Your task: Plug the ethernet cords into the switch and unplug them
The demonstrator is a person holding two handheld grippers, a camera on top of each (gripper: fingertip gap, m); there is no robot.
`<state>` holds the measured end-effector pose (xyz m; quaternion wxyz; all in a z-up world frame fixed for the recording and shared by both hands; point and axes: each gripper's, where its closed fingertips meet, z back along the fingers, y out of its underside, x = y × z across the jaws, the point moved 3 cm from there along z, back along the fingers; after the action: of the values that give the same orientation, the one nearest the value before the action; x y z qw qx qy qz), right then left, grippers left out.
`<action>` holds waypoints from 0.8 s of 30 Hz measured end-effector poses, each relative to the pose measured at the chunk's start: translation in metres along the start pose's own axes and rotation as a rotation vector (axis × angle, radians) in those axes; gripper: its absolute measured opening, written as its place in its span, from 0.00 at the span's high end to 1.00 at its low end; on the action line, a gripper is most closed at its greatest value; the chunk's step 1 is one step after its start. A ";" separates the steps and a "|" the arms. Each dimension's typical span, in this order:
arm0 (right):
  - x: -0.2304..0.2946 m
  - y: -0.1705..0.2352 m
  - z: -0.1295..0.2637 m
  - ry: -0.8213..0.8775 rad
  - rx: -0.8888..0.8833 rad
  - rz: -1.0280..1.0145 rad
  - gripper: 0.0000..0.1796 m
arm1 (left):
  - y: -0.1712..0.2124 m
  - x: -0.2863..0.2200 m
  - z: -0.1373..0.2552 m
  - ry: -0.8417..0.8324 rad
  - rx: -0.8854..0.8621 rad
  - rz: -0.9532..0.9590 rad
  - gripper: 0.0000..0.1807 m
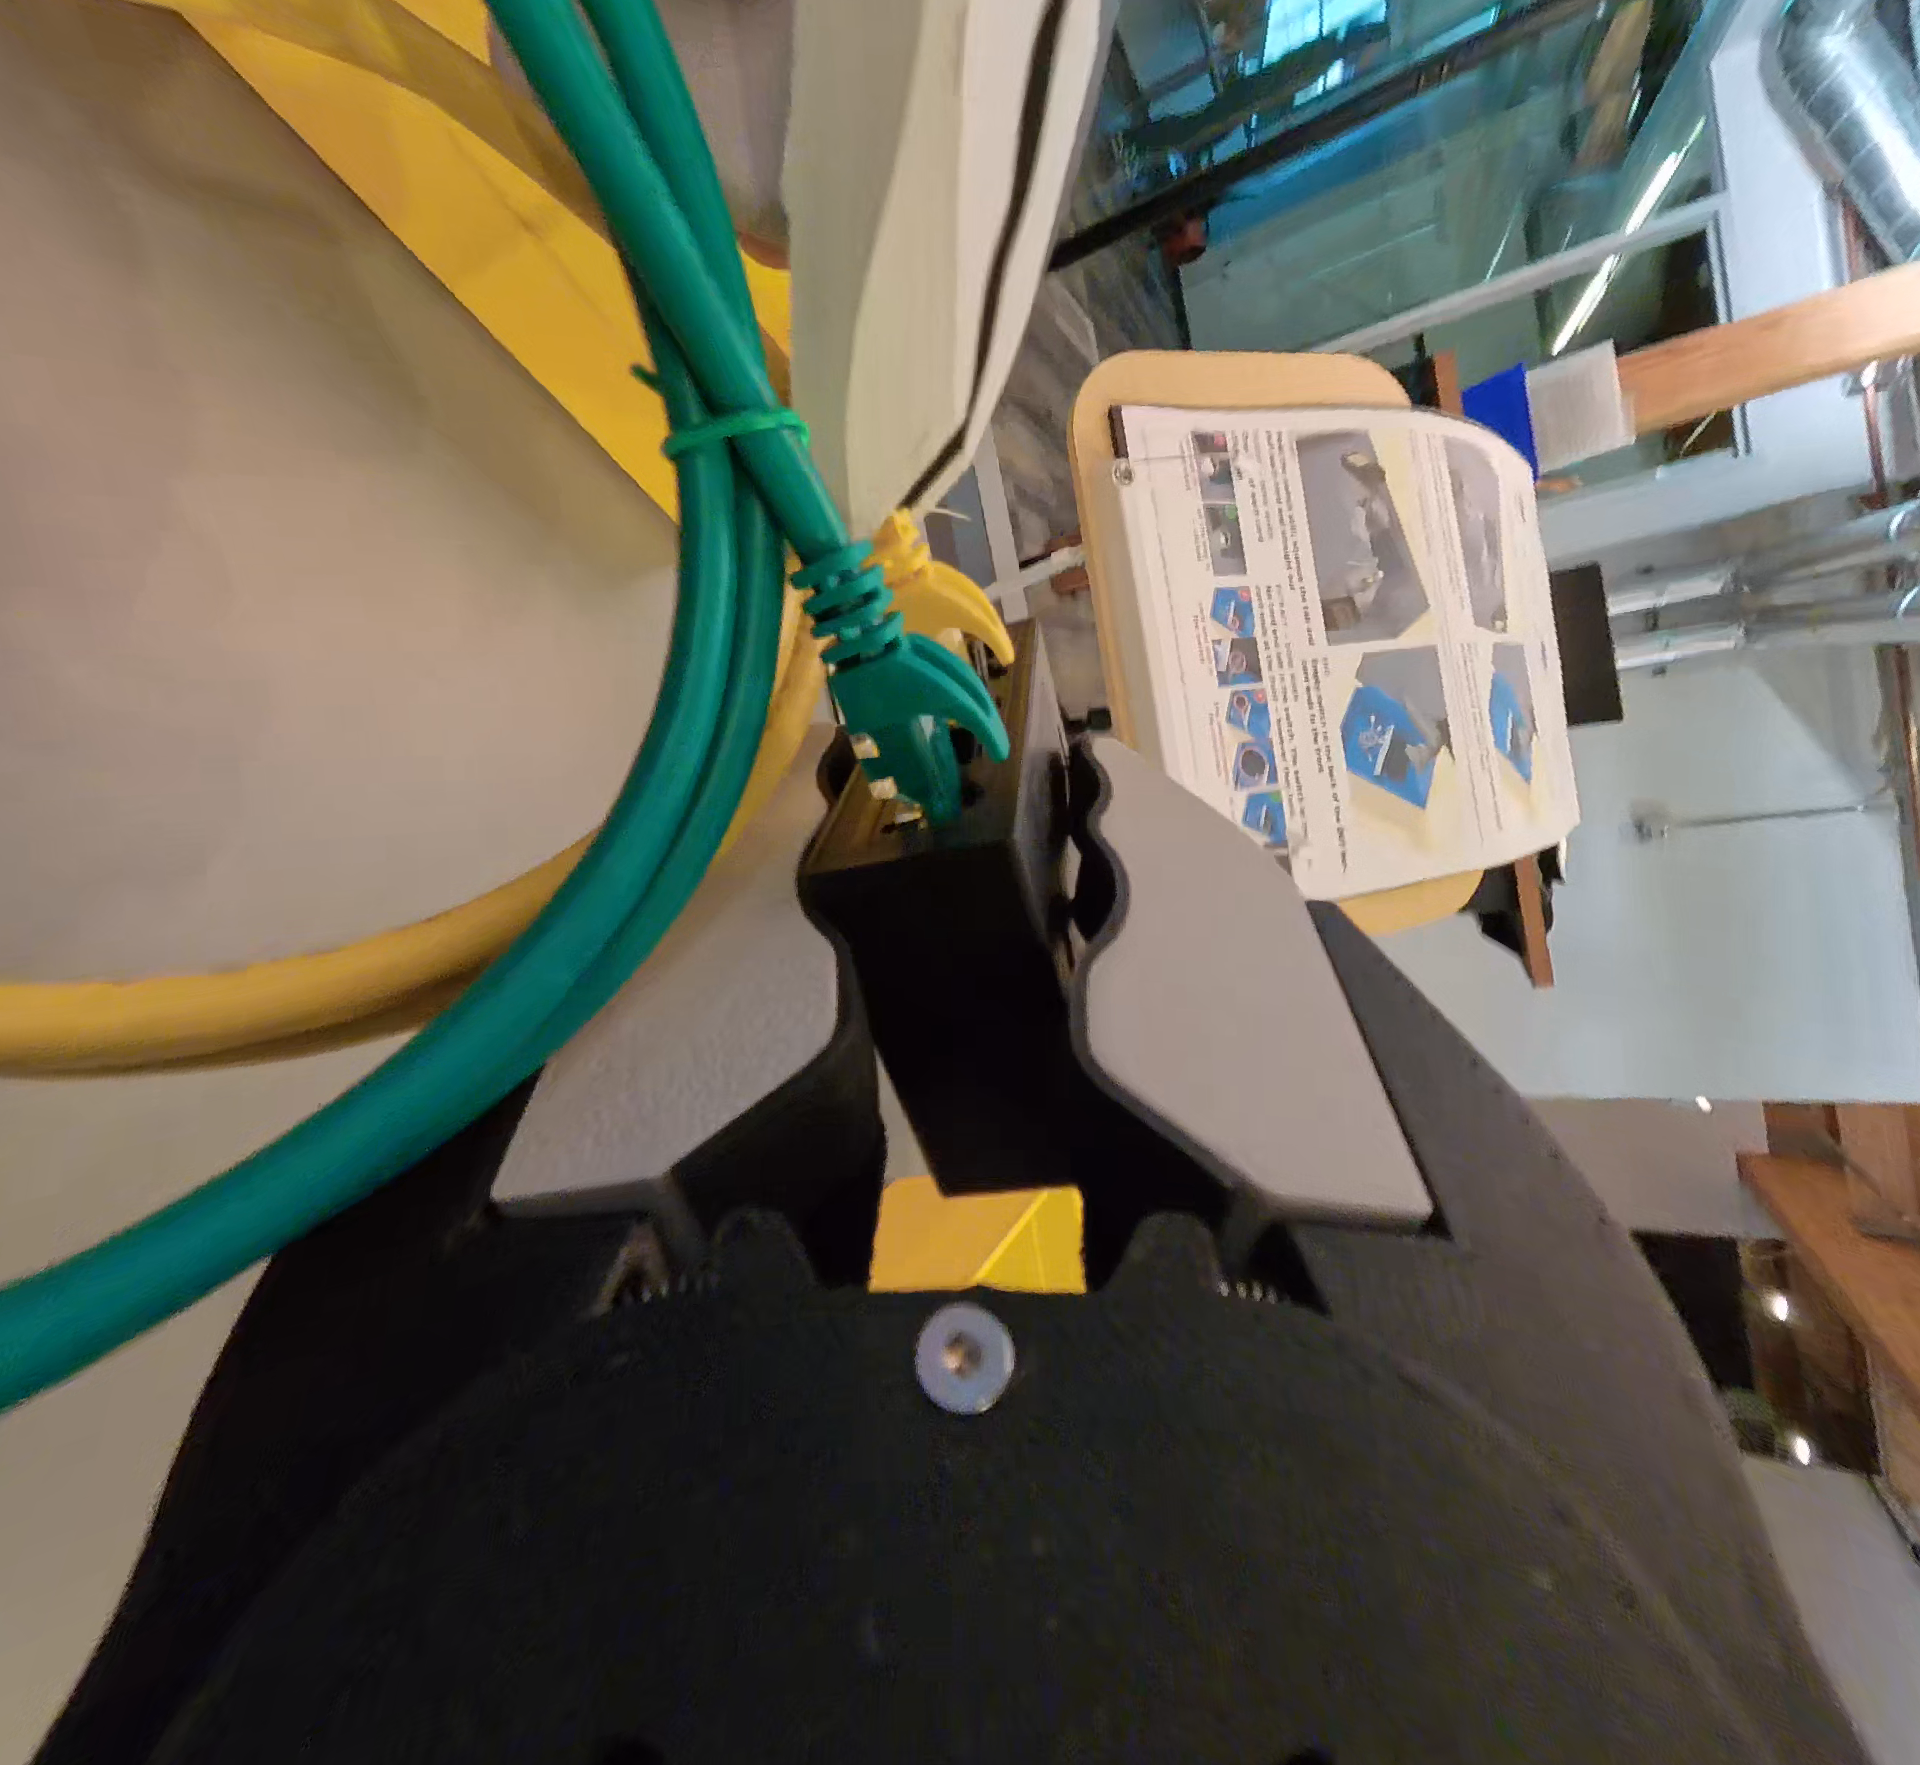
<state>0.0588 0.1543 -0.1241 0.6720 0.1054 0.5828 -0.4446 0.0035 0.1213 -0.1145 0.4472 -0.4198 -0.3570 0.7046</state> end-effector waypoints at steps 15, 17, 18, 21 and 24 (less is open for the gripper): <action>0.003 0.000 0.009 -0.022 -0.132 -0.006 0.82 | -0.007 -0.015 -0.004 0.095 0.066 -0.031 0.95; 0.005 -0.001 0.008 -0.038 -0.133 0.012 0.86 | -0.003 -0.014 -0.005 0.096 0.090 -0.029 0.95; 0.007 -0.004 0.010 -0.050 -0.149 0.019 0.82 | -0.002 -0.016 -0.004 0.125 0.088 -0.023 0.95; 0.005 -0.012 0.015 -0.062 -0.192 0.012 0.81 | -0.004 -0.019 -0.001 0.186 0.061 -0.025 0.95; 0.010 -0.016 0.016 -0.112 -0.229 0.000 0.82 | -0.002 -0.023 -0.001 0.241 0.111 -0.084 0.95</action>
<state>0.0580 0.1299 -0.1219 0.7111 0.0030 0.5912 -0.3806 0.0104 0.1005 -0.1069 0.5386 -0.4607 -0.2784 0.6482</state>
